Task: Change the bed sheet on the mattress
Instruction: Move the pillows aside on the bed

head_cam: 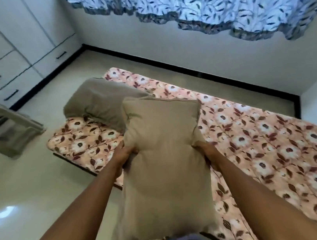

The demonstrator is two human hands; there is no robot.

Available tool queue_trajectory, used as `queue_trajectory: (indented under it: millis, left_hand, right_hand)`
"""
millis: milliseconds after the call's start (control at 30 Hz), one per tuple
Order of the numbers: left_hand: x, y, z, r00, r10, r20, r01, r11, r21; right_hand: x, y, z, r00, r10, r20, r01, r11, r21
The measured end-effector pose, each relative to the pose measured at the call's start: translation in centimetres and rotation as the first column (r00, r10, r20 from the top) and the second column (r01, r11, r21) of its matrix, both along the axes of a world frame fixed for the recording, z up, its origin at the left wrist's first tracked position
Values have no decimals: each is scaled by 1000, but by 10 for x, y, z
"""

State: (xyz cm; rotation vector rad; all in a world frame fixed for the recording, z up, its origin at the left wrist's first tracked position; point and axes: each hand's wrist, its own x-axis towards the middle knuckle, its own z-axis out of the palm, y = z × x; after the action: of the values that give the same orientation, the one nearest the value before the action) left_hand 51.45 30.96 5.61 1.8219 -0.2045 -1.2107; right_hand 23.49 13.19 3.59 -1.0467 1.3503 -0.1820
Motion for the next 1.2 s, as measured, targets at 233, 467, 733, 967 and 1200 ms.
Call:
queue_trajectory:
  millis: [233,467,733,967,1200]
  left_hand:
    - [89,1,-19,985,160,57,-164,983,82]
    - [190,-16,-20,939,344,3,-344,939,4]
    - [349,-88,-32,858,511,52,-505,858,-97]
    - [522,-161,-103,896,430,-105,-437,897,-56]
    - [608,-194,-154,912,222,-345,-180,972,151]
  right_hand:
    - [137,-34,-7,980,192,-51,-192,981,5]
    - [299,-104,26,892,430,-138,-447,883,-142]
    - [535,-199,66,761,502,-410,-647,622,-441]
    - [745,-256,14,701,414,-580,-698,565,-440]
    - [825,-231,-128,262,653,-710,-940,340,-34]
